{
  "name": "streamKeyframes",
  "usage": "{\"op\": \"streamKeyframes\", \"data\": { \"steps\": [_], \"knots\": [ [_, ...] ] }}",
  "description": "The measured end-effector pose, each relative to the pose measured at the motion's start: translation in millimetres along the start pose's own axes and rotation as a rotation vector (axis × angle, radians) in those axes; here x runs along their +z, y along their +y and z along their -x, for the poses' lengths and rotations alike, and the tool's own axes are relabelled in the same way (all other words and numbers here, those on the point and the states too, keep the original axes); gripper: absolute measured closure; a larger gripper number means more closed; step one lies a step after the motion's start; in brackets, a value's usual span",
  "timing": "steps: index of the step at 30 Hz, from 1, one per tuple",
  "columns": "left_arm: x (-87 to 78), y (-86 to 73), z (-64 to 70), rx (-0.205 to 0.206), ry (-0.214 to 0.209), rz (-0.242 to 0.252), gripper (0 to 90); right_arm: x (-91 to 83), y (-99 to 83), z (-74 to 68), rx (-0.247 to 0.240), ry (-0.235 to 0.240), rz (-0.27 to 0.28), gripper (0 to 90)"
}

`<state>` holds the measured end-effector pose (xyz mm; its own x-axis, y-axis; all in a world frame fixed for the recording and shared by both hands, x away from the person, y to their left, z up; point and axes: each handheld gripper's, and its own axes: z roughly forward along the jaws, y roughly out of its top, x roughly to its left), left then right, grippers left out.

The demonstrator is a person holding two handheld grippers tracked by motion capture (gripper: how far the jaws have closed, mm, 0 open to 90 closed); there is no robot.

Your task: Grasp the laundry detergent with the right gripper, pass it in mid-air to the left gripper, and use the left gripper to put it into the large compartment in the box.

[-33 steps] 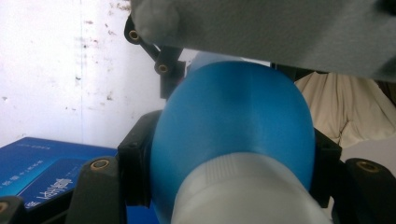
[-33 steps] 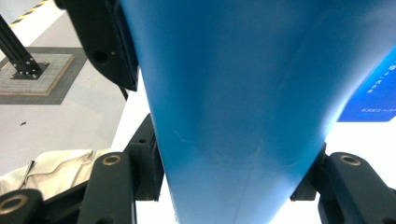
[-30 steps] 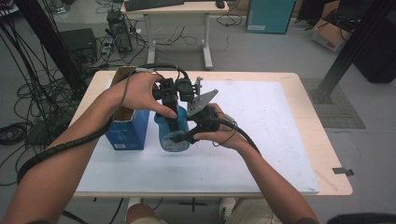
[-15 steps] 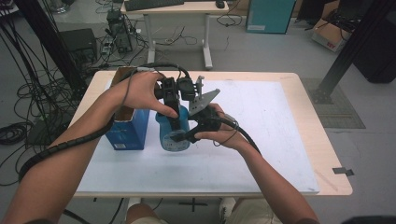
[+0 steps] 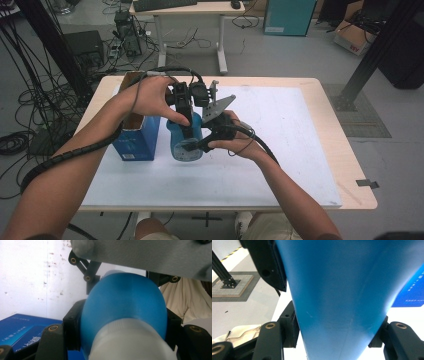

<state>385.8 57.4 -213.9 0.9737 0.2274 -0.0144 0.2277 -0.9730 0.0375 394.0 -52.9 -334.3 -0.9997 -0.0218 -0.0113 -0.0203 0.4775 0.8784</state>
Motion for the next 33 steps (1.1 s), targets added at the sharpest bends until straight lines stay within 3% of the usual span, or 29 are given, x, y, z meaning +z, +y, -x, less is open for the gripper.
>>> {"op": "streamKeyframes", "data": {
  "steps": [7,13,20,33],
  "knots": [
    [0.0,0.2,-0.7,0.013,0.009,-0.007,37.0,0.4,-0.4,0.2,0.006,0.0,0.001,41.5],
    [-2.1,1.0,-0.3,-0.005,0.006,0.0,37.0,-0.4,0.0,0.8,0.004,-0.005,0.014,41.3],
    [-2.7,3.7,-1.7,0.014,0.009,-0.016,37.0,-2.5,-0.4,1.8,0.005,-0.01,0.016,41.2],
    [-1.5,3.1,-2.3,-0.004,0.017,-0.001,37.0,-1.6,-1.5,3.9,0.021,-0.014,0.021,40.7]
  ]
}}
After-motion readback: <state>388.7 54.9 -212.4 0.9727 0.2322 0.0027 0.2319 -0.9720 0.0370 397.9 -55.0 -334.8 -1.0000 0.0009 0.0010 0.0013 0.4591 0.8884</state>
